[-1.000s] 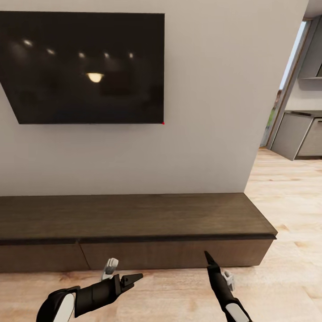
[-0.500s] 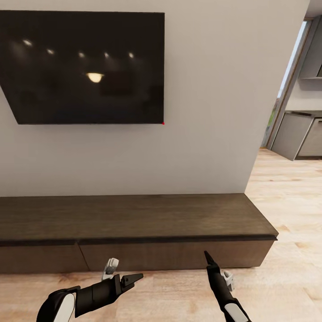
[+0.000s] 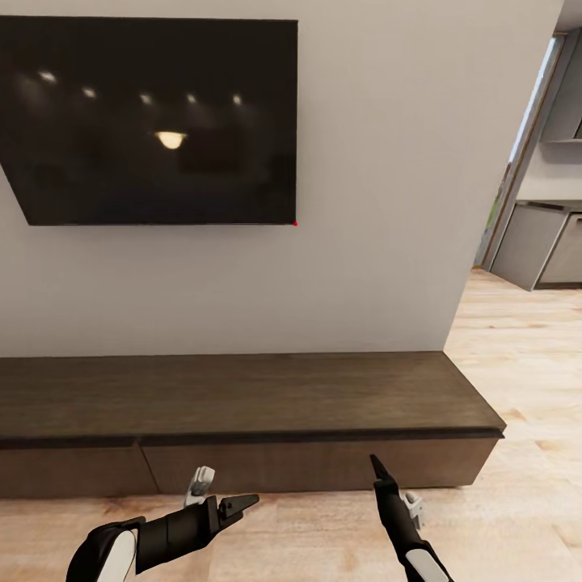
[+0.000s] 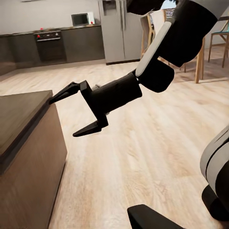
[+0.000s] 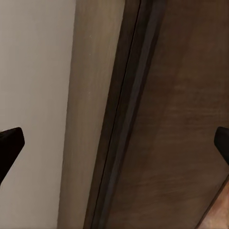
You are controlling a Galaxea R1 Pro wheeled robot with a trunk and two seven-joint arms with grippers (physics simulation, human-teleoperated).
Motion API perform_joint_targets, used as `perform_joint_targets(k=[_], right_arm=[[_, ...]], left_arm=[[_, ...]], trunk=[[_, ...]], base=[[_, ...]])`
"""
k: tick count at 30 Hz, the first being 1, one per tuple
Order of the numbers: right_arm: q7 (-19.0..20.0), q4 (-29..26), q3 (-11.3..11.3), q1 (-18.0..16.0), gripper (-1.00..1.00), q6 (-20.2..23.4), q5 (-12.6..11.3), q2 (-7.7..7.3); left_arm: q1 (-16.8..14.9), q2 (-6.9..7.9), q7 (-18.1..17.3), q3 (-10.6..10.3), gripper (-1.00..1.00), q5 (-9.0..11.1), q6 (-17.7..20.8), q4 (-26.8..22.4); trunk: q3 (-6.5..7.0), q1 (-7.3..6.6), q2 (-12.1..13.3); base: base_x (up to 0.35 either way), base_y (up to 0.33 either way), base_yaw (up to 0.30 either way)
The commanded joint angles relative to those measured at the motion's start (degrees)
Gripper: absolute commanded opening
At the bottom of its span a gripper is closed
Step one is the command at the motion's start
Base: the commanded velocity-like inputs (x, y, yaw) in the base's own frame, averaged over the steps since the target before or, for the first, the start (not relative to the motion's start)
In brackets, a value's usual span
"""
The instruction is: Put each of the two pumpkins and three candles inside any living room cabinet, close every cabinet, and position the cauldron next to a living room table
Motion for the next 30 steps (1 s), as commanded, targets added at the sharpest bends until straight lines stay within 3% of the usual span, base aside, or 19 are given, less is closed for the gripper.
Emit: perform_joint_targets(k=[1, 20, 30], right_arm=[[0.2, 0.0, -0.1, 0.0, 1.00, 0.2, -0.4, 0.01], [-0.4, 0.0, -0.2, 0.0, 1.00, 0.5, -0.5, -0.43], [-1.0, 0.8, -0.3, 0.0, 1.00, 0.4, -0.4, -0.80]], left_arm=[[0.0, 0.01, -0.3, 0.1, 1.00, -0.2, 0.2, 0.0], [0.0, 0.03, -0.6, 0.1, 1.00, -0.2, 0.5, -0.3], [0.0, 0.33, -4.5, -0.1, 1.00, -0.1, 1.0, -2.1]], trunk=[[-0.05, 0.00, 0.0], [-0.05, 0.00, 0.0], [-0.05, 0.00, 0.0]], base=[[0.142, 0.000, 0.000], [0.100, 0.000, 0.000], [0.015, 0.000, 0.000]])
